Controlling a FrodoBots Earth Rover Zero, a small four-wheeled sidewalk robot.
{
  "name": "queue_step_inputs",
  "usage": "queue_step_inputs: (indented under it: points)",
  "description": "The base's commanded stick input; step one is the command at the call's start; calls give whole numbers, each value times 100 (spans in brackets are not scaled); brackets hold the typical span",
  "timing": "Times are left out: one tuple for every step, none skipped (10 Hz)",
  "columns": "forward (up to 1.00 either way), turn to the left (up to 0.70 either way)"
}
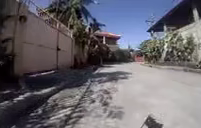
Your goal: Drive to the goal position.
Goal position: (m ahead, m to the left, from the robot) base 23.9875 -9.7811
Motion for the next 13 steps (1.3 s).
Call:
queue_step_inputs:
  points:
    - [70, -3]
    - [70, -3]
    - [70, -3]
    - [70, -3]
    - [70, -3]
    - [70, -3]
    - [70, -3]
    - [70, -3]
    - [70, -3]
    - [70, -3]
    - [70, -3]
    - [70, -3]
    - [70, -3]
